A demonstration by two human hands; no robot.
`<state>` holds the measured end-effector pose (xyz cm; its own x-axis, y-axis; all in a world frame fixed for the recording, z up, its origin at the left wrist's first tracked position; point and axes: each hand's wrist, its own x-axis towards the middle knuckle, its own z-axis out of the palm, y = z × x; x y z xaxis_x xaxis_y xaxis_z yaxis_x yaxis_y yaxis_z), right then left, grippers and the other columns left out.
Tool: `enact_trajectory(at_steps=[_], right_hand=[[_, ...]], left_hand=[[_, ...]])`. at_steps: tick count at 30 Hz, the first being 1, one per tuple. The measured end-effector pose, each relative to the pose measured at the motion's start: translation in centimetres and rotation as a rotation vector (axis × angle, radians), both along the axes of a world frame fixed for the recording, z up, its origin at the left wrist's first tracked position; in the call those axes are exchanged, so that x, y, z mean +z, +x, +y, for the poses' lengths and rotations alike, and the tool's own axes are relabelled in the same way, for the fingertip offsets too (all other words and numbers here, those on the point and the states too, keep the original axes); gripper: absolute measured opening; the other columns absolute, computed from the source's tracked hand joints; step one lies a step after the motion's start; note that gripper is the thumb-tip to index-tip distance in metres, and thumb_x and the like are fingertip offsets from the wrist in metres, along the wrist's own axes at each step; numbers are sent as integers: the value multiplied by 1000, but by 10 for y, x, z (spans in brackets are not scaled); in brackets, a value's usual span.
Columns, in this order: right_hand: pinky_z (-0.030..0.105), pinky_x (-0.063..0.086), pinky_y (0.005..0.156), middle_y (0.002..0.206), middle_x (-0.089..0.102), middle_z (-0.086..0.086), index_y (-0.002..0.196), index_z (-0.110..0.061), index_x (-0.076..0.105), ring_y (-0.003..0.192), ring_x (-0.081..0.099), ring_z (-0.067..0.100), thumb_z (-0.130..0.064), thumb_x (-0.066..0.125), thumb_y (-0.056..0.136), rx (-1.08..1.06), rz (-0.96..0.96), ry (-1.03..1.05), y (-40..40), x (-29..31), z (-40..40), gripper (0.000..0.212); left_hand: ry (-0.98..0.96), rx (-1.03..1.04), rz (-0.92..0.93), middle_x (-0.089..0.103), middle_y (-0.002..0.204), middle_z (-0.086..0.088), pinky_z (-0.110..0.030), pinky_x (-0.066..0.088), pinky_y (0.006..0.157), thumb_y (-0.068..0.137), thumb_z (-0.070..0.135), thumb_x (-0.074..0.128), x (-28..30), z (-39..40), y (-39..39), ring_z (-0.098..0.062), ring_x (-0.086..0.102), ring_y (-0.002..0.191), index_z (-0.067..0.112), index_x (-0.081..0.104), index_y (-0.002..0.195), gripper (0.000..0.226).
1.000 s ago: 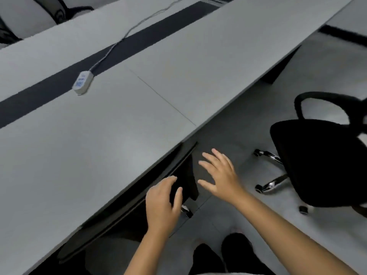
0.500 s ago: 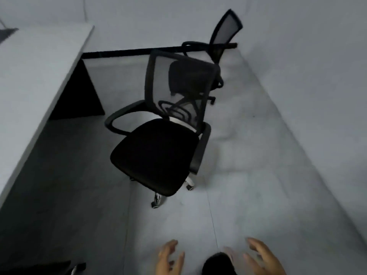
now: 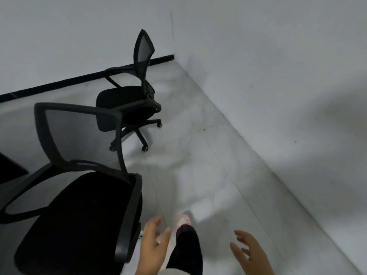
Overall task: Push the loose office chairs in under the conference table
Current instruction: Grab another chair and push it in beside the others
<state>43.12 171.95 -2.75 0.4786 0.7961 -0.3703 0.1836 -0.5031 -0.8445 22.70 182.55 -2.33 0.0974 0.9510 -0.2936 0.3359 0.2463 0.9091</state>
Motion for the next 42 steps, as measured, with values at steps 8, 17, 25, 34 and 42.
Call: enact_trajectory(at_steps=[8, 17, 25, 34, 42], right_hand=[[23, 43, 85, 105, 49, -21, 90, -56, 51, 93, 54, -6, -93, 43, 33, 18, -35, 59, 78, 22, 201, 69], [8, 45, 74, 100, 59, -12, 78, -70, 50, 88, 57, -8, -9, 68, 74, 112, -49, 73, 168, 18, 361, 64], [-4, 36, 74, 98, 60, -11, 81, -75, 43, 88, 46, -27, -63, 69, 57, 516, -87, 84, 222, 32, 560, 37], [24, 40, 79, 94, 56, -10, 76, -54, 59, 96, 58, 12, -49, 79, 53, 1051, 17, -6, 163, 19, 701, 31], [13, 31, 85, 111, 43, -9, 121, -21, 43, 107, 41, 5, -21, 54, 88, 1488, -65, 134, 17, 35, 793, 35]], left_hand=[[2, 4, -67, 47, 112, -3, -13, 38, 70, 86, 6, 54, 17, 208, 91, -21, 49, 101, 21, 46, 106, 26], [4, 281, -110, 57, 95, -17, 0, 42, 58, 80, -5, 59, -3, 335, 152, 15, 58, 68, 10, 55, 94, 21], [52, 746, -48, 53, 101, -17, 4, 40, 60, 81, -12, 52, 4, 426, 191, 8, 58, 73, 1, 50, 100, 24], [6, 1221, -19, 58, 107, -23, -3, 45, 63, 72, 13, 69, 3, 459, 175, -24, 59, 90, 18, 56, 92, 25], [201, 1394, 10, 56, 108, -14, 0, 42, 66, 84, -3, 52, 34, 505, 100, -7, 54, 88, 19, 51, 100, 27]])
